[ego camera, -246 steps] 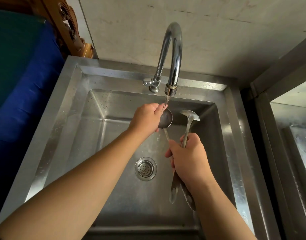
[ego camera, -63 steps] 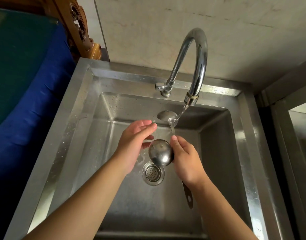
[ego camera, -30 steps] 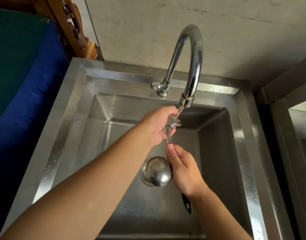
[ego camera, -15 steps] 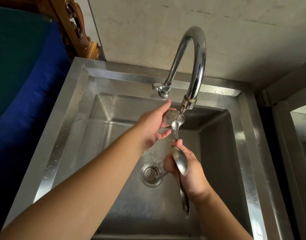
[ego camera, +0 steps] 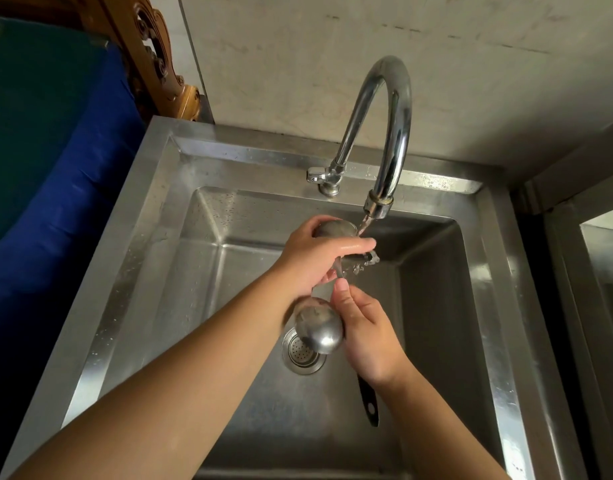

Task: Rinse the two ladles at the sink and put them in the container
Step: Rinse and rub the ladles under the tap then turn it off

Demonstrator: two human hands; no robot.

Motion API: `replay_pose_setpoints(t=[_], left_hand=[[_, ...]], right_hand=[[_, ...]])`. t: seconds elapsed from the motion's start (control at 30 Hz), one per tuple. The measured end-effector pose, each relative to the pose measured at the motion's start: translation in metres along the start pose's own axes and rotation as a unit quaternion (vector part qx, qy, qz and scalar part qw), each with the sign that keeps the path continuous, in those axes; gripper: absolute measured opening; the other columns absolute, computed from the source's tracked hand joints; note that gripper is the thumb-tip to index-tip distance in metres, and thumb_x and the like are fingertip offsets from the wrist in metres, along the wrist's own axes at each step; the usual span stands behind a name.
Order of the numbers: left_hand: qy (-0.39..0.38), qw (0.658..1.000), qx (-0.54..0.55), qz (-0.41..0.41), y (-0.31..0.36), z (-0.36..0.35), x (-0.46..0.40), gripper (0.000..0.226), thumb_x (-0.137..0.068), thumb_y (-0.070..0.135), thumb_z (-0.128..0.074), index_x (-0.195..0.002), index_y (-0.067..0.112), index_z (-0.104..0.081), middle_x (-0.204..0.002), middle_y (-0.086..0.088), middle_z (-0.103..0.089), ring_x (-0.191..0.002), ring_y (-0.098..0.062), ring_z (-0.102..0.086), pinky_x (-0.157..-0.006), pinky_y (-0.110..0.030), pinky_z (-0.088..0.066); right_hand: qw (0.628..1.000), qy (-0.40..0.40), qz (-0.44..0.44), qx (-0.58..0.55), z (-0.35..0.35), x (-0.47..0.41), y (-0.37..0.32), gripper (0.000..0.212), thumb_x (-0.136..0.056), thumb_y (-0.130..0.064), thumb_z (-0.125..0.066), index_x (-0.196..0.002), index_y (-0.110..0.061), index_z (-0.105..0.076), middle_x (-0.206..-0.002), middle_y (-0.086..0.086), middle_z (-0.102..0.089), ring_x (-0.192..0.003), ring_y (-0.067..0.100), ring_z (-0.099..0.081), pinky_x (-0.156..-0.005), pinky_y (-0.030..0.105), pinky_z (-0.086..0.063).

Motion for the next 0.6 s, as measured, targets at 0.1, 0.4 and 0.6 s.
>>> replay_pose_setpoints(t=[0.1, 0.4, 0.6], left_hand=[[0.000, 0.998, 0.042, 0.038, -0.001, -0.004, -0.004, 0.042, -0.056, 0.054, -0.084, -0.089, 0.031, -0.072, -0.101, 0.000, -0.076, -0.086, -0.017, -0.068, -0.073, -0.037, -0.057], [-0.069, 0.967, 0.218, 0.114, 0.002, -0.014, -0.013, 0.046, -0.088, 0.057, -0.064, -0.060, 0.021, -0.071, -0.065, 0.008, -0.062, -0.068, -0.010, -0.053, -0.071, -0.029, -0.045], [-0.044, 0.985, 0.155, 0.055, -0.007, -0.005, -0.020, 0.051, -0.089, 0.067, -0.055, -0.067, 0.027, -0.080, -0.070, 0.007, -0.068, -0.075, -0.015, -0.058, -0.076, -0.031, -0.046]], right_hand=[[1.000, -0.013, -0.001, 0.022, -0.001, 0.004, -0.001, 0.049, -0.107, -0.036, -0.038, -0.091, -0.010, -0.076, -0.087, 0.011, -0.078, -0.080, 0.023, -0.072, -0.080, 0.035, -0.056], [0.997, -0.001, -0.077, -0.023, 0.003, 0.013, -0.002, 0.030, -0.088, -0.034, -0.040, -0.066, -0.015, -0.049, -0.060, 0.001, -0.043, -0.057, 0.013, -0.038, -0.054, 0.028, -0.034], [0.978, -0.058, -0.133, -0.149, -0.002, 0.019, -0.004, 0.023, -0.091, -0.020, -0.034, -0.068, -0.017, -0.039, -0.051, 0.005, -0.026, -0.049, 0.019, -0.013, -0.047, 0.034, -0.011]])
Point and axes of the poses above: each hand's wrist, its own x-axis away from the middle knuckle, its own z-axis out of the back of the hand, y = z × x, the point moved 6 cm from there along -x, towards the middle knuckle
